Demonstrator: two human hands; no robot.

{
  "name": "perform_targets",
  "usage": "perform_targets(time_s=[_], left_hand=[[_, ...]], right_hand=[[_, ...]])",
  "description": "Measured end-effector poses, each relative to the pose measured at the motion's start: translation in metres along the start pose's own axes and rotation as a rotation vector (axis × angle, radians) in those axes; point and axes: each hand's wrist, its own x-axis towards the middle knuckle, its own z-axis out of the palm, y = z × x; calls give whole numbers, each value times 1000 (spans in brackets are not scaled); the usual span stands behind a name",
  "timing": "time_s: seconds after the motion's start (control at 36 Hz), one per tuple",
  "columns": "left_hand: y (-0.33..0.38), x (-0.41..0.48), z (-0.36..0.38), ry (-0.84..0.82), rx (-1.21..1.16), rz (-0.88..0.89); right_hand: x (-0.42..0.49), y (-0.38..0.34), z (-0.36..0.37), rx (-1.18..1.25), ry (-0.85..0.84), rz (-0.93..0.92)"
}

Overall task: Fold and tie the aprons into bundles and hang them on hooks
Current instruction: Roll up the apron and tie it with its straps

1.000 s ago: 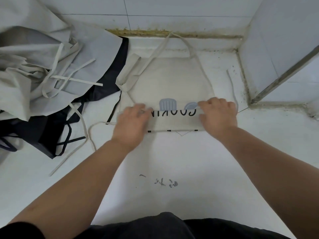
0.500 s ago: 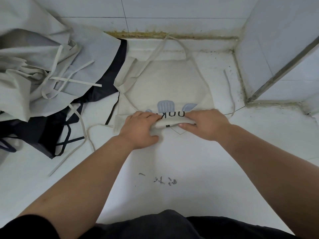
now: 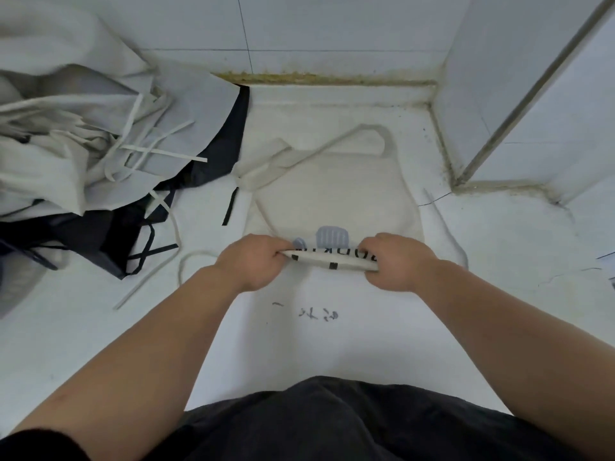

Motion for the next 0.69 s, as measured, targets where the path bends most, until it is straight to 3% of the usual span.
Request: perform_targets(time_s=[0.31, 0.42, 0.5, 0.58, 0.69], left_hand=[[2, -22, -6, -208, -215, -173], [-6, -23, 0, -196, 76, -157], [-4, -29, 5, -111, 291, -162], [-4, -34, 15, -50, 565, -124], [2, -44, 35, 35, 549, 40]], right_hand=[[-25, 1, -10, 161, -149, 91], [-29, -3, -9, 114, -129, 136], [-34, -7, -7, 57, -7, 185], [-33, -8, 3, -152, 95, 210], [-32, -10, 25, -247, 105, 159]])
